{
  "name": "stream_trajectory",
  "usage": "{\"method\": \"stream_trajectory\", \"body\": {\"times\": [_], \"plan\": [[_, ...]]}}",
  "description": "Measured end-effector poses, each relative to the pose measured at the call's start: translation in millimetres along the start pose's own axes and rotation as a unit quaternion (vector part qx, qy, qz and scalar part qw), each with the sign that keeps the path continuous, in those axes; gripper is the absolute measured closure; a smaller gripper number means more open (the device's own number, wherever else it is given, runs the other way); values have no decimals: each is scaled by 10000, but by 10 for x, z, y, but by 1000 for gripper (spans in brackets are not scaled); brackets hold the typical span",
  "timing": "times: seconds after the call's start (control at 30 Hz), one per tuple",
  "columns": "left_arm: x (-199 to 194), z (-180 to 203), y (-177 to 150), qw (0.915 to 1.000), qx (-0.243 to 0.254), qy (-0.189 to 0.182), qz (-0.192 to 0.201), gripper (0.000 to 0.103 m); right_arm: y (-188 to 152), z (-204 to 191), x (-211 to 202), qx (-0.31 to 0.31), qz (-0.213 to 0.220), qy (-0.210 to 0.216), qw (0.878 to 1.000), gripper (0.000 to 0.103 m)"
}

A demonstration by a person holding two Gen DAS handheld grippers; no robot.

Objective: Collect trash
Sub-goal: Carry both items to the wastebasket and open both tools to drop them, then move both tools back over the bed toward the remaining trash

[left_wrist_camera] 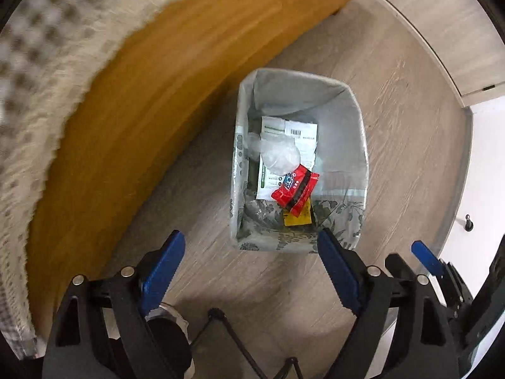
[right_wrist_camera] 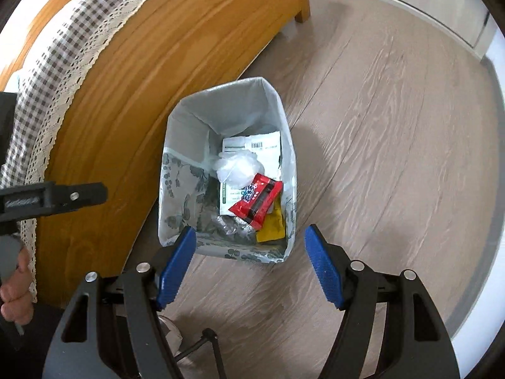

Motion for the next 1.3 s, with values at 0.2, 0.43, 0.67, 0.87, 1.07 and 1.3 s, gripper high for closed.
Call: {"method": "stream_trajectory", "body": {"times": [0.2,0.43,0.67,0.87,1.07,1.3], "plan": [[-824,-89,85,9948,-282,-31,979,20,197,-109,-356,-357,272,-367,9983,34],[-2335,-485,-20,9567,-542,-755,2758,20,593,-651,-1073,-824,1047,-365,9904,34],[-3660,-1911,-160,9021,-1048,-369,4170,20,827,-1952,-1634,-1386,1864,445,9716,29],[-4013,-3492,-488,8665,-2048,420,4533,20,774,-3234,-1793,-1977,2210,1161,9479,30],[-4068,-4964,-1108,8353,-3205,674,4415,21,538,-4288,-1610,-2740,1849,1644,9294,30],[-3682,-5957,-1055,7993,-4410,-831,3997,54,683,-5081,-1277,-2676,1559,1920,9312,29]]}}
Point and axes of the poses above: each gripper's, at about its wrist camera, not at the fingertips, and x roughly the way its jaws point, z to its right, y to its top, the point moved 9 cm from there along x, roughly the way its jaws point, and after that the axes turned 14 degrees about z, right-handed, at the moved point
